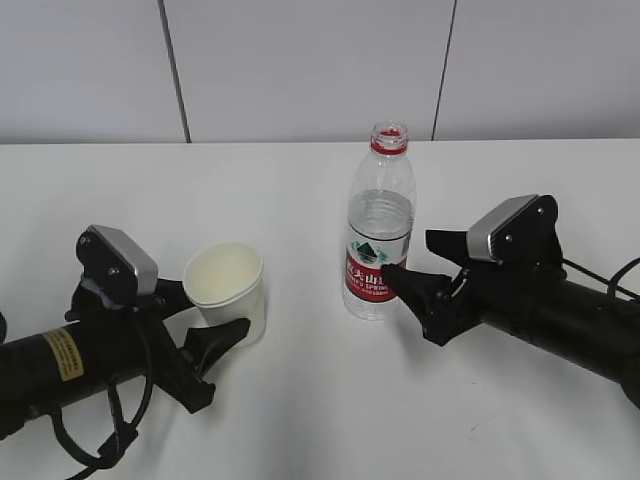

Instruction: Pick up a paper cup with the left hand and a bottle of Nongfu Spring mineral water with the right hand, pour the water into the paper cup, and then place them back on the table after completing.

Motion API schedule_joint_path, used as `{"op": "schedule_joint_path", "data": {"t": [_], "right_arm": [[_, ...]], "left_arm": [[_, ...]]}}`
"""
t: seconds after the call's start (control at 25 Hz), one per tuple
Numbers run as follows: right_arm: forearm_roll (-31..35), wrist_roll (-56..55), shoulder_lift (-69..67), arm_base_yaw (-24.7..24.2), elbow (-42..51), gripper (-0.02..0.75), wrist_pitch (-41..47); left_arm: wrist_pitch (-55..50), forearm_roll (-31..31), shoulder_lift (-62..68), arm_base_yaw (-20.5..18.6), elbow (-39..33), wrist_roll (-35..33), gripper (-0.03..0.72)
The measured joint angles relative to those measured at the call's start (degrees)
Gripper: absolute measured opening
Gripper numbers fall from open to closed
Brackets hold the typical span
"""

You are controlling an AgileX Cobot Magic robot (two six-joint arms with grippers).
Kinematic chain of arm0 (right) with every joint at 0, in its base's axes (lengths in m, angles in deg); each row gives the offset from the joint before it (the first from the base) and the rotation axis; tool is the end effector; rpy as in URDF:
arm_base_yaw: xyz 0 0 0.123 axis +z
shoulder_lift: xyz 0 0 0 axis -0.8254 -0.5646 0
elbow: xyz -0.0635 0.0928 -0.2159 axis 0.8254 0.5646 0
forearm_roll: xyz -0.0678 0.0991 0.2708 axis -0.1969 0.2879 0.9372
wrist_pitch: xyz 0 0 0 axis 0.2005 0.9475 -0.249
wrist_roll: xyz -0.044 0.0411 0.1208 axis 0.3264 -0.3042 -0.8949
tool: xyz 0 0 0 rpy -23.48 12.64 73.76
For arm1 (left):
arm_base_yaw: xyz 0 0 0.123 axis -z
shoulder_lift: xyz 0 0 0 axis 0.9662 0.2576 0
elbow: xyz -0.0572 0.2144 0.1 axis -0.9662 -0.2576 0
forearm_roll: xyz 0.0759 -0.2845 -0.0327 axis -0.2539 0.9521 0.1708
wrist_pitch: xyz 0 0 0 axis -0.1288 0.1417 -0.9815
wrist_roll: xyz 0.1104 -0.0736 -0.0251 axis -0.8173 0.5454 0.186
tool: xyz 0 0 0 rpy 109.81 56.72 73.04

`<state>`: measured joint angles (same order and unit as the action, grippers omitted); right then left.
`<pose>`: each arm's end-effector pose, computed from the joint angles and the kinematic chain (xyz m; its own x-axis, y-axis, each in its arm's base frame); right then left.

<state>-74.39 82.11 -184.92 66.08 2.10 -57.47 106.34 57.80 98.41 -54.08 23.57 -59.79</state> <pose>0.3179 0.1188 0.0151 -0.1422 -0.1784 -0.9736 -0.6132 0.7880 -0.0549 0.2516 -0.1566 -0.0102 -0.2095 0.2623 -0.9420 0.7389 0.6734 0.0232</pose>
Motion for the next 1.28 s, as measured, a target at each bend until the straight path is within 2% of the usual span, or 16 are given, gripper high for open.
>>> {"op": "schedule_joint_path", "data": {"t": [0.32,0.84,1.0,1.16,1.28], "right_arm": [[-1.12,-0.71,-2.87,1.24,-3.11,0.671,0.0],[-0.8,-0.95,-5.11,3.33,-9.35,0.674,3.52],[-0.8,-0.95,-6.8,3.33,-9.58,0.639,2.13],[-0.8,-0.95,-6.82,3.33,-9.58,0.542,1.47],[-0.8,-0.95,-6.91,3.33,-9.58,0.507,1.33]], "left_arm": [[-0.2,-1.42,0.0,0.0,2.35,1.25,0.434],[-4.59,-4.5,0.0,0.0,6.02,4.11,0.434],[-6.0,-4.83,0.0,0.0,6.74,4.52,0.433],[-8.42,-6.07,0.0,0.0,7.66,5.58,0.433],[-8.62,-6.49,0.0,0.0,7.89,5.79,0.433]]}}
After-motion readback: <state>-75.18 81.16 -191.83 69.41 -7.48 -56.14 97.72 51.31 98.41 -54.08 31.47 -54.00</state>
